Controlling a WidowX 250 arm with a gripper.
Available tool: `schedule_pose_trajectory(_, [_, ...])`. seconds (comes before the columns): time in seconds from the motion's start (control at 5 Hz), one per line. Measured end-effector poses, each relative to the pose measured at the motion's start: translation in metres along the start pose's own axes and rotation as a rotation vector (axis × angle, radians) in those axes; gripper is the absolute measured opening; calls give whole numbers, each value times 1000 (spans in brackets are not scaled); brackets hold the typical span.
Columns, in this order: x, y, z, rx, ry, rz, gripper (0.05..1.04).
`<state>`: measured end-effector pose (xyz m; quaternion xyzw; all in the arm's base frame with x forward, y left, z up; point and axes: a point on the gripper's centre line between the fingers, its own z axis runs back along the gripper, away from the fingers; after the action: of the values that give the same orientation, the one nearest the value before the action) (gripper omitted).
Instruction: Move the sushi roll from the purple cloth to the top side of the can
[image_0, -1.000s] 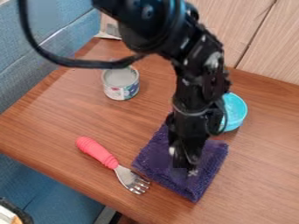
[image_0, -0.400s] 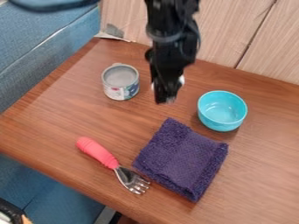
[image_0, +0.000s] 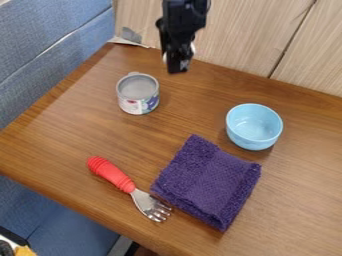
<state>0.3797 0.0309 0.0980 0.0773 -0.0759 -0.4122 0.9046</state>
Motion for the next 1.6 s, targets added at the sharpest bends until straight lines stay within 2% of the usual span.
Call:
schedule_pose_trajectory(0.2, [-8, 39, -18, -5, 31, 49, 583])
schedule_pose_trajectory(0.4, [-10, 60, -39, -26, 61, 79, 583])
schedule_pose_trajectory(0.8, [-13, 78, -82, -73, 122, 102, 583])
schedule_pose_trajectory(1.0, [-13, 78, -88, -81, 131, 107, 658])
schedule_pose_trajectory(1.2, [-15, 76, -91, -82, 141, 152, 945])
schedule_pose_trajectory(1.4, [-14, 75, -91, -89, 132, 149, 1010])
schedule_pose_trajectory(1.6, [-17, 70, -95, -103, 141, 145, 1005])
